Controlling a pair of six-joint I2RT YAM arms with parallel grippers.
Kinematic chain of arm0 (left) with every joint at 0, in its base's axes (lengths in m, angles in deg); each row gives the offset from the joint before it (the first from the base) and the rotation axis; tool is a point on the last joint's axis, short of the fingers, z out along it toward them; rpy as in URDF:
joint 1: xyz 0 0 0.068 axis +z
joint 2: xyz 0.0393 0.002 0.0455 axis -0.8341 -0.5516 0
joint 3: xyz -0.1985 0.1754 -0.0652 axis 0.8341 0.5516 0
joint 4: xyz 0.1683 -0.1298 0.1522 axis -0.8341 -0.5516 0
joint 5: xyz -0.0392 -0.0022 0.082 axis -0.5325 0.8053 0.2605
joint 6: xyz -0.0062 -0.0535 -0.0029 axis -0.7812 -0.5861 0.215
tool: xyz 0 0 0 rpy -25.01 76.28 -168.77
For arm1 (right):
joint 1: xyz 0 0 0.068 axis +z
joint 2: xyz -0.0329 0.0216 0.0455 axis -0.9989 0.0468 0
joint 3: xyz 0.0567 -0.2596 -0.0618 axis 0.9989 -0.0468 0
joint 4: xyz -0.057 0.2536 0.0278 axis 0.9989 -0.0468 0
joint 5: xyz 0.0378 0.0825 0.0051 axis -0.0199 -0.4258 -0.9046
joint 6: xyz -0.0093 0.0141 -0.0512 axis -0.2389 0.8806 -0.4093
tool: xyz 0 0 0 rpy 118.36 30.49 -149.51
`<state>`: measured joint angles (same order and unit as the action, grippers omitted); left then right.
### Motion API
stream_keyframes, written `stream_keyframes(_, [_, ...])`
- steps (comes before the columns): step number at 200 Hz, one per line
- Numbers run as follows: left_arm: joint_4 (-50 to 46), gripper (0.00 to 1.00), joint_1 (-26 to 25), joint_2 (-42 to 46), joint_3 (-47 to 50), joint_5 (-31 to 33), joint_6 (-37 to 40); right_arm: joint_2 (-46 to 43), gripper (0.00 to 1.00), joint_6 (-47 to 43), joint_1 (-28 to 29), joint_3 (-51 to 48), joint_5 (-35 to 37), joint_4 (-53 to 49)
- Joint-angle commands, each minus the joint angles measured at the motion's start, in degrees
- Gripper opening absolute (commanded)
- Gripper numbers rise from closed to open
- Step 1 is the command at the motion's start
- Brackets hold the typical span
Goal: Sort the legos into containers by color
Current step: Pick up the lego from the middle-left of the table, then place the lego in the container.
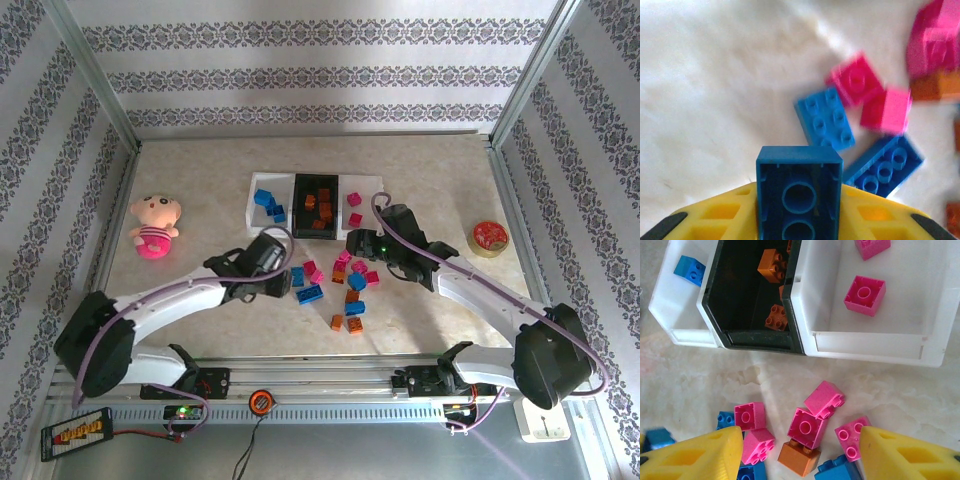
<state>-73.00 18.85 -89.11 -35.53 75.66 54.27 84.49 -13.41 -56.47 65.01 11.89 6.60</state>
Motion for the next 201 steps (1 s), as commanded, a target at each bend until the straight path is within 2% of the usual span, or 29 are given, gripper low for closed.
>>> stream_keyframes(1, [1.16, 0.35, 5.39, -0.23, -5.82, 0.34, 2.46, -1.25, 0.63, 1.34, -0.71, -1.42, 0.14, 0.48])
stream_keyframes(24, [4.85, 0.35, 9.18, -5.57, -13.62, 0.7, 3.79, -1.61, 0.63, 1.44, -0.7, -1.99, 0.24, 0.38])
stream_keyframes(65, [8.77, 0.33, 15.11, -20.91, -25.51, 0.95, 3.91, -2.82, 0.63, 1.71, -0.73, -3.27, 0.03, -0.13])
stream_keyframes(93, [8.33, 0.32, 16.89, -28.71, -32.2, 1.82, 4.6, -4.08, 0.64, 1.92, -0.75, -4.35, 0.12, -0.47])
stream_keyframes(125, [8.66, 0.34, 17.96, -33.76, -36.81, 1.82, 4.62, -5.45, 0.64, 2.24, -0.7, -6.14, -0.16, -0.48])
stream_keyframes(160, [7.4, 0.47, 18.09, -36.55, -39.48, 0.32, 3.3, -5.94, 0.66, 2.57, -0.7, -7.38, -1.03, -0.67])
stream_keyframes(201, [11.77, 0.67, 17.9, -28.87, -35.03, -4.55, 0.2, -5.49, 0.66, 2.76, -0.61, -7.84, -1.51, -1.49])
